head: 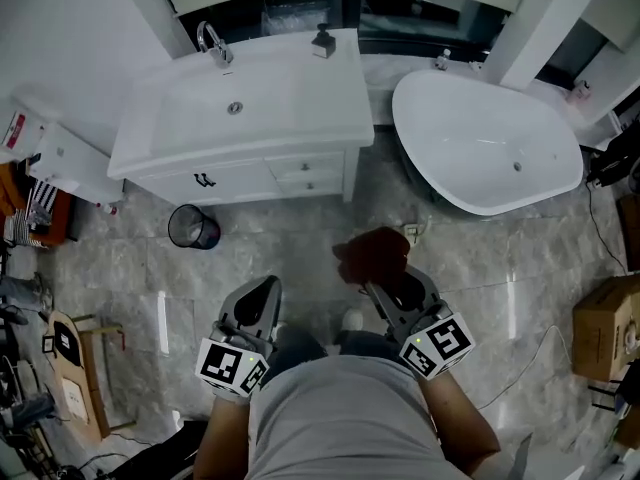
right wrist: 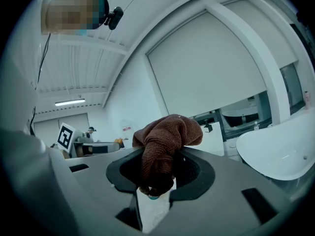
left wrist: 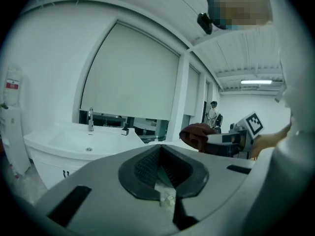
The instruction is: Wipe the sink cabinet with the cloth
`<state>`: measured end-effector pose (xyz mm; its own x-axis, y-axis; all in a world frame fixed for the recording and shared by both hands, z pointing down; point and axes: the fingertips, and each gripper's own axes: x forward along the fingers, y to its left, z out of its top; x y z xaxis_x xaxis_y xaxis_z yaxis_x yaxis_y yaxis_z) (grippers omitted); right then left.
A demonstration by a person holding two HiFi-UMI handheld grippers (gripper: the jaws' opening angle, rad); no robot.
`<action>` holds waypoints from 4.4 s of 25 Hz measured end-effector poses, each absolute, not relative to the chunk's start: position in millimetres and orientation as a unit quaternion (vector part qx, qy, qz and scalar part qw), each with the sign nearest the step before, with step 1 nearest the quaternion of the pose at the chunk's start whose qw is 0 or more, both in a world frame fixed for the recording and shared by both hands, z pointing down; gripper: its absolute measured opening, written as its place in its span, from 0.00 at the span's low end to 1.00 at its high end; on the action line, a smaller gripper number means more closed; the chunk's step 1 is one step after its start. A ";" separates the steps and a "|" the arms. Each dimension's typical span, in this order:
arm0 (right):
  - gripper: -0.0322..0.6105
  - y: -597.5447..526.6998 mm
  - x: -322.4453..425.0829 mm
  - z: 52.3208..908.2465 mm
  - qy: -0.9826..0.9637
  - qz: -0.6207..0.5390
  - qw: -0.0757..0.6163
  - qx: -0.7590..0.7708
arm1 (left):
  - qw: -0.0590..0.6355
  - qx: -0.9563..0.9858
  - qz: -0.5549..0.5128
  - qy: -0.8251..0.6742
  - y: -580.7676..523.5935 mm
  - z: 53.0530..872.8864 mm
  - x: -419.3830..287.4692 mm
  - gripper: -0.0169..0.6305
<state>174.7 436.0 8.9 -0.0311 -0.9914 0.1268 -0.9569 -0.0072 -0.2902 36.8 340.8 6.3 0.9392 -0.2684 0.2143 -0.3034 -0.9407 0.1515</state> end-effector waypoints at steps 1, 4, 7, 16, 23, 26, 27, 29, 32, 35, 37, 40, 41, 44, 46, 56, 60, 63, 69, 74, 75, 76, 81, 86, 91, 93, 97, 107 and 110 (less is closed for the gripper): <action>0.26 437.5 178.4 10.4 0.703 -0.153 0.057 -0.692 | 0.080 0.980 0.104 -0.147 342.7 9.6 39.7 0.04; 0.26 436.4 189.1 16.8 0.701 -0.168 0.057 -0.691 | 0.082 0.976 0.116 -0.167 341.6 18.3 41.4 0.04; 0.26 429.2 198.1 24.6 0.698 -0.187 0.065 -0.688 | 0.110 0.971 0.114 -0.180 339.2 26.5 41.3 0.04; 0.26 366.6 188.1 41.8 0.718 -0.225 0.037 -0.657 | 0.137 0.963 0.121 -0.199 294.6 48.3 28.6 0.04; 0.26 278.3 163.2 56.4 0.735 -0.248 0.003 -0.631 | 0.160 0.953 0.113 -0.229 216.7 61.7 -6.8 0.04; 0.26 235.7 150.2 66.8 0.735 -0.264 -0.010 -0.624 | 0.173 0.948 0.108 -0.246 183.4 70.4 -22.3 0.04; 0.26 221.1 145.0 70.7 0.736 -0.267 -0.020 -0.622 | 0.177 0.946 0.108 -0.251 171.6 73.4 -27.4 0.04; 0.26 191.9 133.4 78.2 0.737 -0.273 -0.038 -0.618 | 0.189 0.941 0.106 -0.259 147.6 79.2 -38.0 0.04; 0.26 154.1 113.6 86.8 0.738 -0.282 -0.053 -0.611 | 0.200 0.939 0.102 -0.262 119.1 88.2 -56.2 0.04; 0.26 126.8 97.4 95.3 0.744 -0.286 -0.075 -0.599 | 0.182 0.940 0.119 -0.261 97.0 100.6 -71.4 0.04; 0.26 113.2 91.5 104.5 0.748 -0.296 -0.090 -0.588 | 0.185 0.935 0.124 -0.275 82.2 109.0 -81.7 0.04; 0.26 94.9 91.9 127.3 0.741 -0.321 -0.107 -0.580 | 0.204 0.927 0.122 -0.291 68.2 116.1 -93.1 0.04; 0.26 88.2 94.1 135.6 0.737 -0.331 -0.110 -0.579 | 0.208 0.924 0.123 -0.295 65.8 118.6 -95.0 0.04; 0.26 69.5 100.5 155.3 0.735 -0.356 -0.110 -0.567 | 0.219 0.916 0.123 -0.313 62.8 126.6 -94.0 0.04; 0.26 61.6 103.5 166.1 0.739 -0.365 -0.109 -0.556 | 0.226 0.909 0.123 -0.328 63.3 131.8 -90.3 0.04; 0.26 39.8 146.5 263.2 0.690 -0.444 -0.101 -0.563 | 0.274 0.850 0.137 -0.428 60.6 199.1 -93.5 0.04; 0.26 25.4 159.8 305.1 0.687 -0.438 -0.107 -0.570 | 0.291 0.837 0.124 -0.447 61.8 233.4 -91.6 0.04; 0.26 15.6 167.8 335.3 0.682 -0.434 -0.114 -0.578 | 0.300 0.833 0.124 -0.448 67.5 253.5 -80.8 0.04; 0.26 -14.8 184.7 383.6 0.667 -0.413 -0.110 -0.610 | 0.322 0.827 0.105 -0.448 79.9 292.0 -64.1 0.04; 0.26 -34.3 197.8 415.7 0.662 -0.405 -0.107 -0.622 | 0.332 0.821 0.101 -0.454 84.4 327.4 -57.3 0.04; 0.26 -37.8 199.0 421.5 0.664 -0.403 -0.110 -0.620 | 0.338 0.817 0.097 -0.457 84.6 333.0 -55.9 0.04; 0.26 -41.3 200.0 427.1 0.665 -0.401 -0.114 -0.619 | 0.344 0.814 0.094 -0.459 84.2 338.4 -54.4 0.04; 0.26 -52.5 206.7 452.9 0.659 -0.397 -0.125 -0.627 | 0.342 0.813 0.086 -0.464 76.5 352.7 -48.3 0.04; 0.26 -64.0 212.4 477.3 0.656 -0.393 -0.128 -0.631 | 0.361 0.796 0.078 -0.480 71.0 365.4 -52.2 0.04; 0.25 -66.7 211.8 503.2 0.648 -0.402 -0.138 -0.632 | 0.372 0.789 0.074 -0.483 73.8 381.1 -53.3 0.04; 0.25 -66.9 211.0 513.9 0.643 -0.408 -0.139 -0.633 | 0.377 0.788 0.075 -0.481 77.2 387.1 -53.8 0.04; 0.25 -70.0 210.8 535.5 0.632 -0.421 -0.136 -0.636 | 0.382 0.786 0.079 -0.480 81.2 397.9 -56.0 0.04; 0.25 -69.7 214.1 587.3 0.623 -0.399 -0.129 -0.660 | 0.395 0.792 0.096 -0.455 98.6 410.3 -63.3 0.04; 0.25 -68.0 215.4 600.2 0.619 -0.389 -0.119 -0.672 | 0.398 0.796 0.103 -0.445 105.1 415.6 -67.0 0.04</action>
<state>215.4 -68.0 600.2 -0.0685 -0.7395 0.6697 -0.9243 -0.2057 -0.3216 -67.0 105.1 415.6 0.5834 -0.6252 0.5184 -0.7897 -0.2876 0.5419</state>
